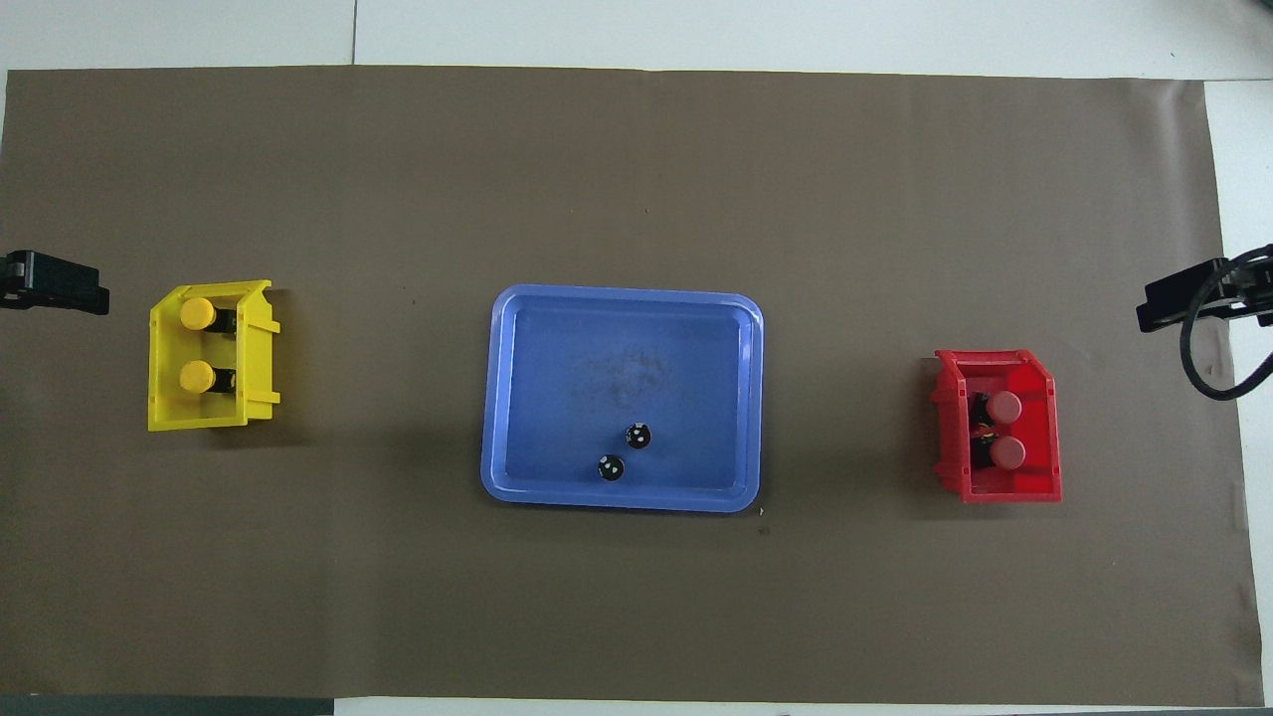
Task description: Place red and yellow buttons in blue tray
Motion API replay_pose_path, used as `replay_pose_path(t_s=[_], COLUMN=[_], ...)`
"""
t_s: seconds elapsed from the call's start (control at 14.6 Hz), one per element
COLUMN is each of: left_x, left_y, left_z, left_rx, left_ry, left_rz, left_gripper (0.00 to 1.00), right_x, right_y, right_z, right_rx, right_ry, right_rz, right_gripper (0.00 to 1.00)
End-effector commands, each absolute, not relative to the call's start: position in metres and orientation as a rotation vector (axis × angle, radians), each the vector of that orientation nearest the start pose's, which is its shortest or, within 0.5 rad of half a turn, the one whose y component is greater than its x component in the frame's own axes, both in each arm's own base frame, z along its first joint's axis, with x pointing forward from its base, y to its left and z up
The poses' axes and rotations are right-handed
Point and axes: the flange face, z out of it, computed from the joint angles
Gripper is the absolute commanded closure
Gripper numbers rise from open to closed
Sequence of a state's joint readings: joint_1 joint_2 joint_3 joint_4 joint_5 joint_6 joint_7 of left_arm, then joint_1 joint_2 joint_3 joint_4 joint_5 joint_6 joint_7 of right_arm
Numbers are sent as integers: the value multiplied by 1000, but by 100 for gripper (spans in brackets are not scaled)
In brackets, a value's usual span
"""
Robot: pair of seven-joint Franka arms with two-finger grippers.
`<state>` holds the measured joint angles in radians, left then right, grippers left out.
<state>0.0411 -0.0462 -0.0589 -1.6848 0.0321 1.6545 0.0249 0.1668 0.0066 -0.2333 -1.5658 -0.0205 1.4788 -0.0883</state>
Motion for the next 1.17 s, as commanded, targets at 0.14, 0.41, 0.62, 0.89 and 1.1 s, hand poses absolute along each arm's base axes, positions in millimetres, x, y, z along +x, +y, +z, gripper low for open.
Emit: replay_pose_path(t_s=[0.14,0.41,0.62,0.89,1.1], left_x=[543,543,541,540,540], left_y=[-7,-8,-8,-8,-8], left_z=[602,600,597,597,593], left_rx=[-3118,-3118,-3118,-3118,-3117], left_ry=[67,79,75,75,77], left_rz=[-50,-43,-40,-40,-50], left_gripper=[0,0,0,0,0], right_x=[542,541,541,542,540], right_y=[-37,-37,-37,-38,-38], right_z=[619,619,618,619,610], right_rx=[-3147,-3147,-3147,-3149,-3144], right_ry=[-14,-21,-19,-16,-12], right_rz=[125,130,130,94,103], right_gripper=[0,0,0,0,0])
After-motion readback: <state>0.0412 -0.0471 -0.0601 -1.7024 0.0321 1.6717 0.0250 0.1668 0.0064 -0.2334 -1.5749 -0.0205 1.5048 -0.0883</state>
